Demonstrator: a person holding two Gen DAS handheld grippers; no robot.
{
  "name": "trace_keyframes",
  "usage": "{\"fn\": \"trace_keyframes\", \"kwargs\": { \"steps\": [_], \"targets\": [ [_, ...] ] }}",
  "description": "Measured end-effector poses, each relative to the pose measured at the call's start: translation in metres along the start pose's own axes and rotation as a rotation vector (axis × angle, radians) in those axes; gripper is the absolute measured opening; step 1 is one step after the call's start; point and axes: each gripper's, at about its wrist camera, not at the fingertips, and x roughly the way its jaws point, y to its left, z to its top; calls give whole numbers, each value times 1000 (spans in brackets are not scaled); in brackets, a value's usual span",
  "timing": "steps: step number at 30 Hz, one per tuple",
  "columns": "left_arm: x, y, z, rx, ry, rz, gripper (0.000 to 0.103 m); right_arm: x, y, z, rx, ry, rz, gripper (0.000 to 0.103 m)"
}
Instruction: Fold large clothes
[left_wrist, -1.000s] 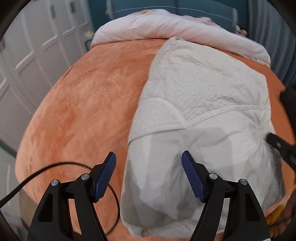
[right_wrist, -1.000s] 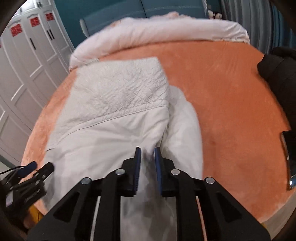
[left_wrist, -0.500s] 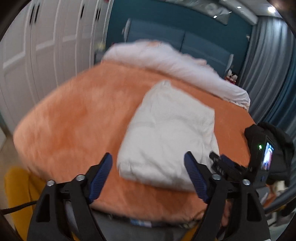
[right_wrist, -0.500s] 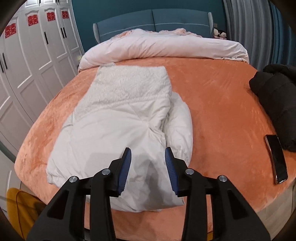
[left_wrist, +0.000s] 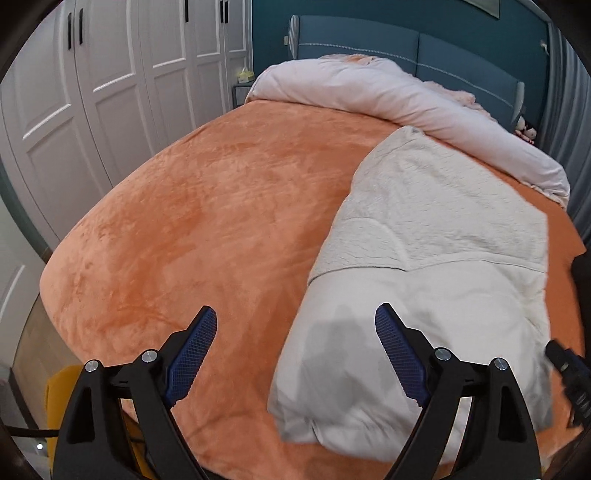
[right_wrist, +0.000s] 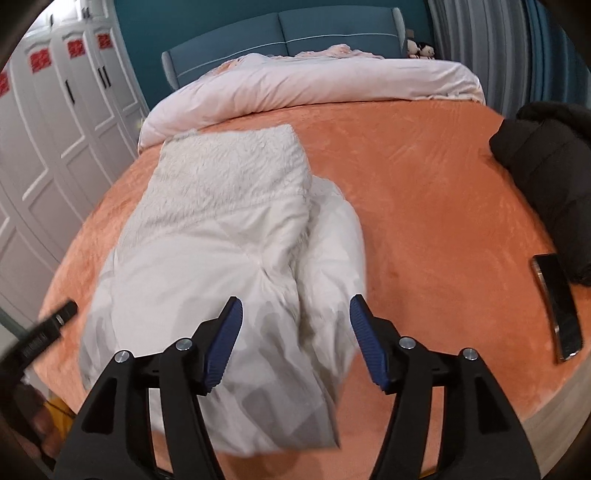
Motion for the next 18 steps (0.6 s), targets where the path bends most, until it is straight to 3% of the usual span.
{"fn": "trace_keyframes", "kwargs": {
  "steps": [3, 6, 11, 13, 15, 18],
  "targets": [
    [12, -3, 0, 15, 15, 17, 85, 21, 3, 7, 27, 31, 6, 58],
    [21, -7, -2, 39, 35, 21, 86, 59, 8, -2, -20, 114, -45, 60],
    [30, -9, -1, 73, 38, 5, 86, 54, -1, 1, 21, 125, -30, 62],
    [30, -6, 8, 67, 69, -53, 86, 39, -8, 4, 36, 87, -37, 65],
    [30, -2, 18, 35, 90, -124, 86, 27, -20, 6, 72, 57, -31, 83],
    [35, 1, 33, 12, 98, -214, 86, 34, -40, 5, 143, 116, 20, 89]
  ]
}}
